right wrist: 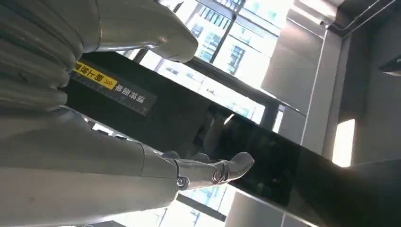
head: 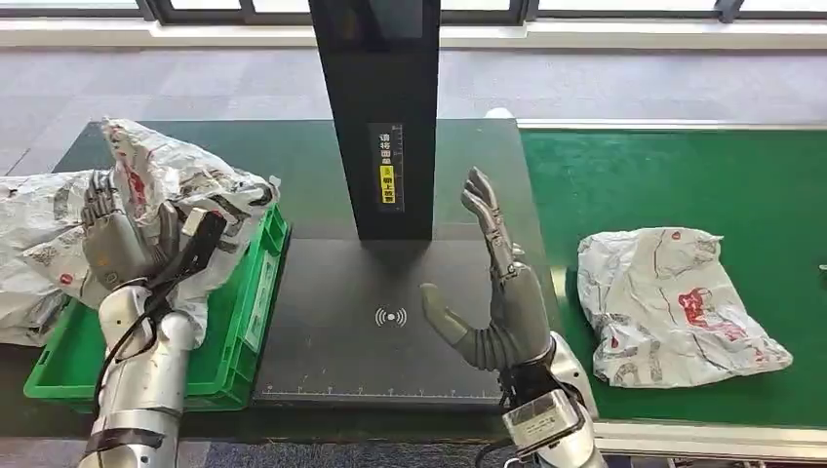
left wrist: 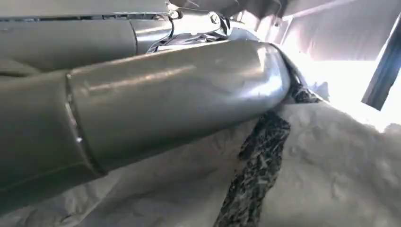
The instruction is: Moved the parcel from conveyor to table for the left to box.
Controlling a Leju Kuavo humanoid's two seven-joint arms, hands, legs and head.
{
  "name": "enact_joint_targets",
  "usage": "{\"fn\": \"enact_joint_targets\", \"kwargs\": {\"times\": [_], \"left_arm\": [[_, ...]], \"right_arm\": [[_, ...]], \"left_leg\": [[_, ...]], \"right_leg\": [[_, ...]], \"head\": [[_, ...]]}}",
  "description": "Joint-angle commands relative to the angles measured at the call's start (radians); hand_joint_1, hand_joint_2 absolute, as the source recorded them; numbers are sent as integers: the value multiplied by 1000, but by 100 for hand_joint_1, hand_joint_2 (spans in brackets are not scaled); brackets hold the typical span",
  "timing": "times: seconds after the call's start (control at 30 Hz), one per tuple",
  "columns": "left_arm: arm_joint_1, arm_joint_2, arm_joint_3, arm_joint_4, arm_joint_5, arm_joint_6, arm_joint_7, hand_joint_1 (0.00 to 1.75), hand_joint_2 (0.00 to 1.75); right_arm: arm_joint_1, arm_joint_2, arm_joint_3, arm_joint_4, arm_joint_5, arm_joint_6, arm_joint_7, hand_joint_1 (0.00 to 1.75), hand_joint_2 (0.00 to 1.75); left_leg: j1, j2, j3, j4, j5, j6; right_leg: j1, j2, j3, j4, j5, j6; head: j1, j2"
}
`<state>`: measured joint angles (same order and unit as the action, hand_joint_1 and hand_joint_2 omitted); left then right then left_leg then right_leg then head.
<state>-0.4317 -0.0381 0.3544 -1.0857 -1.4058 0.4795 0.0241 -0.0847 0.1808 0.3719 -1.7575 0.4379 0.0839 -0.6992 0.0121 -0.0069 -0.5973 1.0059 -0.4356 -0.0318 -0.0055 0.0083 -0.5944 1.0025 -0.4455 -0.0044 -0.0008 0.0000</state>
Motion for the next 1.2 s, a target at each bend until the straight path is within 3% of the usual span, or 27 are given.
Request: {"fn": "enact_joint_targets", "kwargs": {"times": [0.03,0.07,0.13,0.17,0.33,0.4,0.43,0.47,0.63,0.67,1.03,1.07,1.1,1.13,1.2], "left_arm": [[53,213,-318,76,-165,90,483,0,0],[53,213,-318,76,-165,90,483,0,0],[61,326,-481,44,-165,30,674,0,0],[59,333,-476,46,-165,22,674,0,0],[59,323,-448,45,-165,38,674,0,0],[41,351,-484,58,-165,-23,674,0,0],[38,337,-450,56,-165,-23,674,0,0],[48,278,-427,47,-165,21,669,0,0],[48,278,-427,47,-165,21,669,0,0],[64,268,-361,31,-165,23,625,0,0],[59,289,-397,32,-165,27,636,0,0],[44,351,-459,35,-165,55,674,0,0],[44,347,-466,29,-165,80,674,0,0],[41,385,-486,18,-165,94,674,0,0],[35,366,-498,2,-165,74,674,0,0]], "right_arm": [[-26,7,-67,64,20,30,1,0,175],[-26,7,-67,64,20,30,1,0,175],[-26,12,-67,72,34,27,8,0,175],[-23,11,-67,73,36,25,8,0,175],[-18,11,-66,68,38,25,6,0,175],[-17,11,-66,65,42,21,7,0,175],[-17,10,-66,63,42,22,7,0,175],[-16,11,-66,62,43,22,8,0,175],[-16,11,-66,62,43,22,8,0,175],[-21,14,-65,66,42,25,8,0,175],[-21,17,-66,66,44,23,9,0,175],[-16,19,-65,61,45,22,10,0,175],[-13,21,-66,58,46,22,11,0,175],[-11,23,-66,56,47,21,11,0,175],[-7,21,-65,52,50,18,13,0,175]], "left_leg": [[0,3,4,-3,0,1],[0,2,2,-2,0,0],[1,3,2,-1,0,1],[1,4,1,-1,0,0],[2,2,2,-2,0,1],[1,1,0,-1,0,0],[2,2,1,-1,0,1],[2,1,1,-1,0,0],[0,-1,2,-2,0,1],[0,0,1,-2,0,1],[1,1,0,-1,0,0],[1,1,0,-1,0,0],[1,1,1,-1,0,1],[1,1,0,-1,0,0],[1,1,0,-1,0,0]], "right_leg": [[0,2,3,-2,0,0],[0,1,2,-1,0,0],[1,2,1,-1,0,0],[1,4,-1,0,1,-1],[1,1,1,-1,0,-1],[1,0,0,0,0,-1],[1,1,1,-1,0,-1],[1,0,0,-1,0,-1],[0,-2,2,-2,0,0],[1,-1,1,-1,0,-1],[0,0,0,0,0,-1],[0,1,-1,0,1,-1],[1,0,1,-1,1,-1],[1,0,0,0,0,-1],[1,0,0,0,0,-1]], "head": [[0,0],[0,0],[0,0],[0,0],[0,0],[0,0],[0,0],[0,0],[0,0],[0,0],[0,0],[0,0],[0,0],[0,0],[0,0]]}}
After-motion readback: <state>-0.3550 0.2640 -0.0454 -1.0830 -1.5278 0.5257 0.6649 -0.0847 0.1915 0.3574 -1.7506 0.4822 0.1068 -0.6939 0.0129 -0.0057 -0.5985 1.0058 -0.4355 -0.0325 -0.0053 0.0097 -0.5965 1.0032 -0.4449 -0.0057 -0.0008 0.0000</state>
